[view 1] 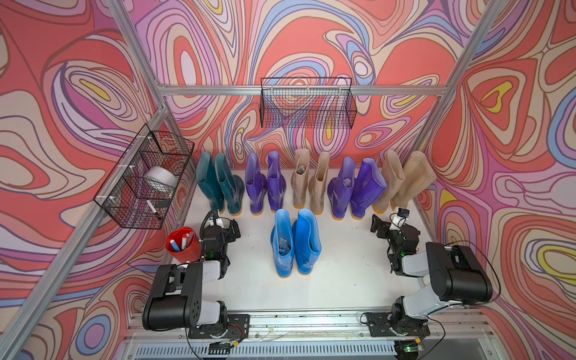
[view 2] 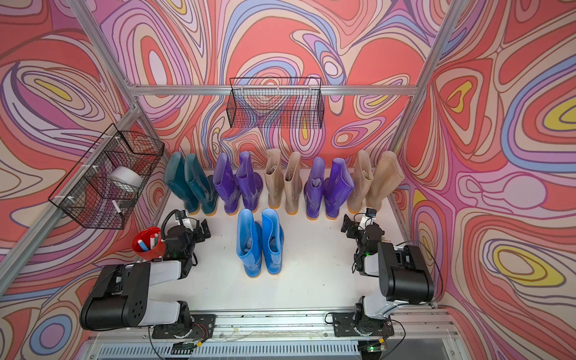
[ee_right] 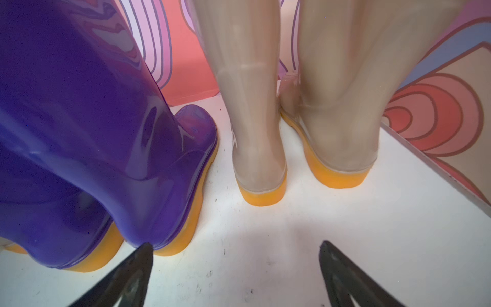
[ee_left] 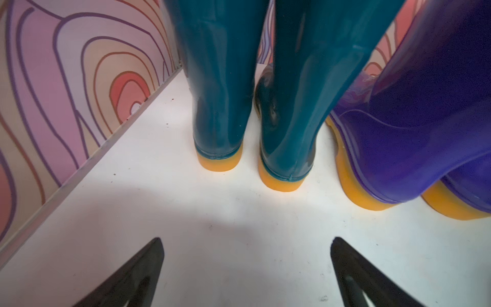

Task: Match and arrange rain boots in pairs
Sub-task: Reset both arms

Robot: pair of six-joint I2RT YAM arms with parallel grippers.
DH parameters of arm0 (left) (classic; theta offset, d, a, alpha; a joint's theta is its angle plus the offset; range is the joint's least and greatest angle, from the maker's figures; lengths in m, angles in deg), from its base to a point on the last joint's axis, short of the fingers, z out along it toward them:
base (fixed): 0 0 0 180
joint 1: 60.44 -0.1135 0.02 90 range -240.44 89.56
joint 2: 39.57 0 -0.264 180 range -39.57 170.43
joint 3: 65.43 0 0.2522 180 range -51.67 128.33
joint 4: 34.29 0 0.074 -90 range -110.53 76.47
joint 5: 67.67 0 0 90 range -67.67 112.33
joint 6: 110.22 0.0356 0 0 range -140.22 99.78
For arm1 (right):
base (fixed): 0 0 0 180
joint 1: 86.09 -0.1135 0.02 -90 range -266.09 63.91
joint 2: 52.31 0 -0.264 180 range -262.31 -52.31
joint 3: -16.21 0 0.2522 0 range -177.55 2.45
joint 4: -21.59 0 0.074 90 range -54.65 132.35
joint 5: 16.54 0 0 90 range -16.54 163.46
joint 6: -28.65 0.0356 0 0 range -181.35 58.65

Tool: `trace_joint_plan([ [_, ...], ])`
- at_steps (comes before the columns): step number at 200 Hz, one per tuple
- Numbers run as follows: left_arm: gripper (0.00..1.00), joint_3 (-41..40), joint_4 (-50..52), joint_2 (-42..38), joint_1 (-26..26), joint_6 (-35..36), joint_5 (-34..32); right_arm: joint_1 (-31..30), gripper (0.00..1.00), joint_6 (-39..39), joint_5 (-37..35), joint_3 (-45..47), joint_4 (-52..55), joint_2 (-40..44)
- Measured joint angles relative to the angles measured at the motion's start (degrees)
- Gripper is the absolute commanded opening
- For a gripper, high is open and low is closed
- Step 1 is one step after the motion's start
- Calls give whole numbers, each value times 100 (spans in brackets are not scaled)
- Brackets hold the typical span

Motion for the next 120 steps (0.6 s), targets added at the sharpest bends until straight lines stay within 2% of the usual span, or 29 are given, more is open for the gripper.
trace_joint_plan([
  [31, 100, -284, -890, 599, -11, 173, 590, 0, 98, -2, 258, -7, -848, -505],
  [65, 100, -157, -841, 623, -11, 422, 1331, -2, 98, -42, 527, -35, -1054, -592],
  [93, 100, 522, -262, 612, -11, 472, 1467, -35, 98, -131, 675, -271, -837, -588],
  [120, 100, 638, -109, 590, -11, 472, 1464, -313, 99, -372, 581, -852, -50, -566],
])
